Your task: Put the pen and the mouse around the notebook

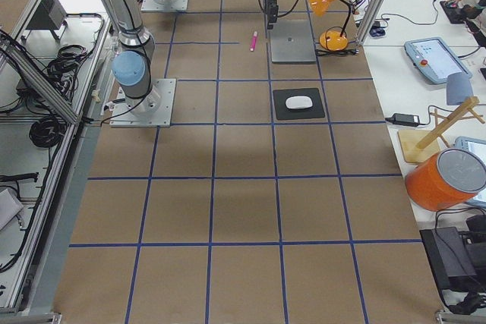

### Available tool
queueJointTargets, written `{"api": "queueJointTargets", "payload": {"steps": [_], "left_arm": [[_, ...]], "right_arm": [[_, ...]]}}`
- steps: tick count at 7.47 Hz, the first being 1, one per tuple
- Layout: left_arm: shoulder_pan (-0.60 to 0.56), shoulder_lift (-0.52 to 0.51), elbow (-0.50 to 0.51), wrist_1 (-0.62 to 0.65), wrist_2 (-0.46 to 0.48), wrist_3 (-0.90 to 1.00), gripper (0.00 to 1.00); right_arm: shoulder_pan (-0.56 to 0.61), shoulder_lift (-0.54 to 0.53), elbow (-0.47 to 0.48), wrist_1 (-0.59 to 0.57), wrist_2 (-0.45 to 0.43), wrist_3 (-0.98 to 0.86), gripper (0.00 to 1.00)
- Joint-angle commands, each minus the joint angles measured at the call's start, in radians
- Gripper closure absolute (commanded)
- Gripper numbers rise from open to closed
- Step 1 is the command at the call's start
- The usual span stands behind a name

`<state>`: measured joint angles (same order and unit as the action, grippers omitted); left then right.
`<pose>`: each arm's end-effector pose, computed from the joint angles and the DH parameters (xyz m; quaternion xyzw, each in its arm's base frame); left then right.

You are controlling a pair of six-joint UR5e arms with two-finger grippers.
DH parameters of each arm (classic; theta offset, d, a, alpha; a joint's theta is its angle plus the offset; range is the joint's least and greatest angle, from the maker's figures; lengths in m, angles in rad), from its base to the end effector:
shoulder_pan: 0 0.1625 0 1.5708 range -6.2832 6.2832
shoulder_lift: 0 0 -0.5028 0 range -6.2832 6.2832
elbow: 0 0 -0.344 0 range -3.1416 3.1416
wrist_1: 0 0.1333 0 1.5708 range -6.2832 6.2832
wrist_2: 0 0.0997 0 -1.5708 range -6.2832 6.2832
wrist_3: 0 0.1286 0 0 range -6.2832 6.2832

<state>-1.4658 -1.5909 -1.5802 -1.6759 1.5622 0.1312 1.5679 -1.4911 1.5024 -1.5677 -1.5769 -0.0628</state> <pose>-0.0880 -0.4472 0.5142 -0.0128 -0.9976 -0.0663 0.0122 0.1311 -0.4822 0.5298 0.0300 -0.9995 -0.0073 0.0028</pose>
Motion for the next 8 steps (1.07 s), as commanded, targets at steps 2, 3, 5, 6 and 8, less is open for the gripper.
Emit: {"api": "queueJointTargets", "payload": {"steps": [2,3,5,6,8], "left_arm": [[0.001,0.02,-0.015,-0.001,0.018,-0.031,0.0],[-0.002,0.028,-0.015,0.001,0.057,-0.034,0.0],[-0.005,0.037,-0.035,0.004,0.048,-0.038,0.0],[-0.008,0.038,-0.046,0.004,0.047,-0.039,0.0],[-0.022,0.045,-0.053,0.007,0.01,-0.035,0.0]], "right_arm": [[0.0,0.0,0.001,0.0,0.0,0.0,0.0],[0.0,0.0,0.001,0.0,0.0,0.0,0.0],[0.0,0.0,0.001,0.002,0.0,0.0,0.0],[0.0,0.0,0.001,0.0,0.0,0.0,0.0],[0.0,0.0,0.001,0.0,0.0,0.0,0.0]]}}
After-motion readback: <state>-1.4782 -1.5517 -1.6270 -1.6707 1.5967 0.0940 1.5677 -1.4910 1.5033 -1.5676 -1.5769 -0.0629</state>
